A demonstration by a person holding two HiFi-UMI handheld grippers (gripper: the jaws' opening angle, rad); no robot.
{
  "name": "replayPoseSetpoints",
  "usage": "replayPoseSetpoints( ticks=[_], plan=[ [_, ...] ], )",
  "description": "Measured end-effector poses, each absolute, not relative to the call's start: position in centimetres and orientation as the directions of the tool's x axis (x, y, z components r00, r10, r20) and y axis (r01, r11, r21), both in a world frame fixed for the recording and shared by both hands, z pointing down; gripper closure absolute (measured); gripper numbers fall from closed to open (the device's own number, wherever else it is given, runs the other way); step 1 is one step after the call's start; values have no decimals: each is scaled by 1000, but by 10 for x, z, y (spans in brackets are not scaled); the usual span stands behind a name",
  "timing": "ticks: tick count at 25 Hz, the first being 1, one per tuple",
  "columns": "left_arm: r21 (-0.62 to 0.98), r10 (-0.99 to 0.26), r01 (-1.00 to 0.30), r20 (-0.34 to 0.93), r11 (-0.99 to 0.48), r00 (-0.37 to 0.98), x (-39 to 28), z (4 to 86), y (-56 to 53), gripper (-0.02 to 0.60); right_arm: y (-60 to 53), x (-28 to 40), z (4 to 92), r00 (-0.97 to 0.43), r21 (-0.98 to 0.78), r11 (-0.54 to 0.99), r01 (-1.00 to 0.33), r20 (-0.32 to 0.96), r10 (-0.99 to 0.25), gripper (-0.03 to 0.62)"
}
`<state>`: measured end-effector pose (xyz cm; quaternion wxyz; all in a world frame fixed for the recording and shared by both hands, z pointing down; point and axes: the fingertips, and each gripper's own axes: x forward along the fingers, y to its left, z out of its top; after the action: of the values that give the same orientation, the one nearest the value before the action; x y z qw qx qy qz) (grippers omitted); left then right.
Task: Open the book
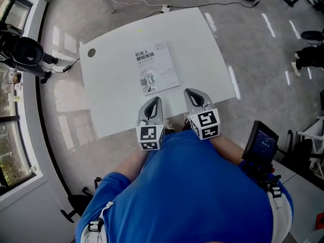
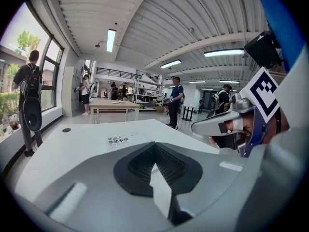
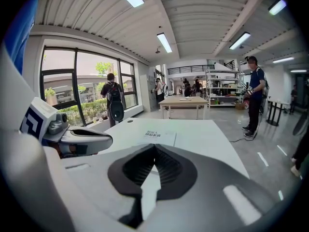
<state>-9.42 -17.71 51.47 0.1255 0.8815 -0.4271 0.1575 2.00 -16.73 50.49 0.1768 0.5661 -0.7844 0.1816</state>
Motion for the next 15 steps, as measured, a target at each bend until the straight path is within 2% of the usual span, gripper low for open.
replayPoseSetpoints(
  ticks=[15],
  plan=[
    [-46, -699, -814, 540, -580, 468, -2, 563, -224, 574, -215, 91, 531, -382, -144, 361, -921, 504, -775, 591]
  ],
)
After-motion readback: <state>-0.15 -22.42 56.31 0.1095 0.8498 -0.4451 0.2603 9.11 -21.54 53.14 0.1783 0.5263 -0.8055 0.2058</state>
